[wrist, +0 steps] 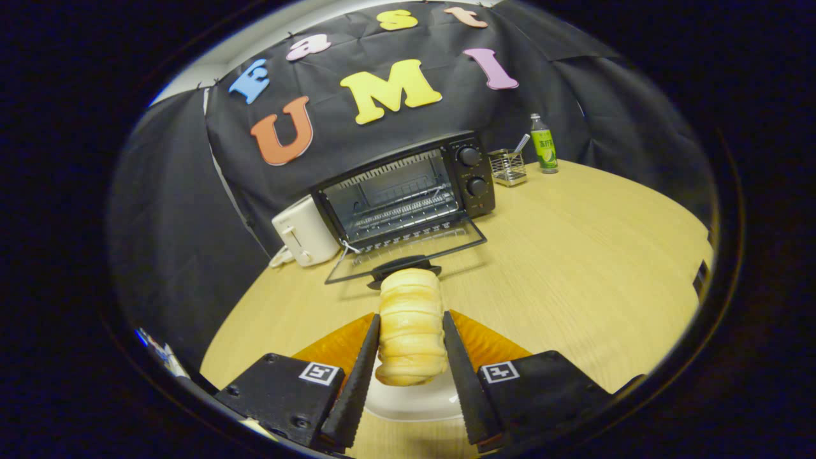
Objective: Open the toaster oven, put the food inside, and close the toaster oven door.
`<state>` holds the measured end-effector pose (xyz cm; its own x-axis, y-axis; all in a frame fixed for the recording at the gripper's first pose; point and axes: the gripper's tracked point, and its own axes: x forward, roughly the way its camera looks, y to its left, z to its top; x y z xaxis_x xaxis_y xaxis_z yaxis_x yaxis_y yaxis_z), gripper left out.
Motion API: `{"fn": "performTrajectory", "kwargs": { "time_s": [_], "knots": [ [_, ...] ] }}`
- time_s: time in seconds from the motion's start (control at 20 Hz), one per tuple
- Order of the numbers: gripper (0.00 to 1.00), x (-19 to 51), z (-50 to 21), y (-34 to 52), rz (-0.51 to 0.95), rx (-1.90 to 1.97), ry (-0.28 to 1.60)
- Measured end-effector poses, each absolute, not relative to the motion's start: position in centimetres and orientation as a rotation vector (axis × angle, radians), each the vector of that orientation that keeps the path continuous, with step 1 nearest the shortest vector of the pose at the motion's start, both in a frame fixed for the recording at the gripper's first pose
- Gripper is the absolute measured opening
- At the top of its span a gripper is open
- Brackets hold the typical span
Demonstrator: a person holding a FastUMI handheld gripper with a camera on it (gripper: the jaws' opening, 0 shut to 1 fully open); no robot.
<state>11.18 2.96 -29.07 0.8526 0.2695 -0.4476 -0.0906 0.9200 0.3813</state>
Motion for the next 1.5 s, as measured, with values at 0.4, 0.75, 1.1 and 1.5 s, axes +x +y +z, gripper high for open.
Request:
{"fn": "performTrajectory", "kwargs": {
  "time_s": [0.4, 0.75, 1.1, 1.5],
  "knots": [
    [0.67, 16.1, -23.8, 5.8, 0.31, 0.612, 0.345],
    [0.66, 23.7, -24.3, 8.5, 0.399, 0.792, 0.333],
    [0.66, 34.6, -25.4, 7.4, 0.338, 0.819, 0.324],
    [0.65, 40.7, -27.6, 8.7, 0.337, 0.751, 0.355]
  ]
}}
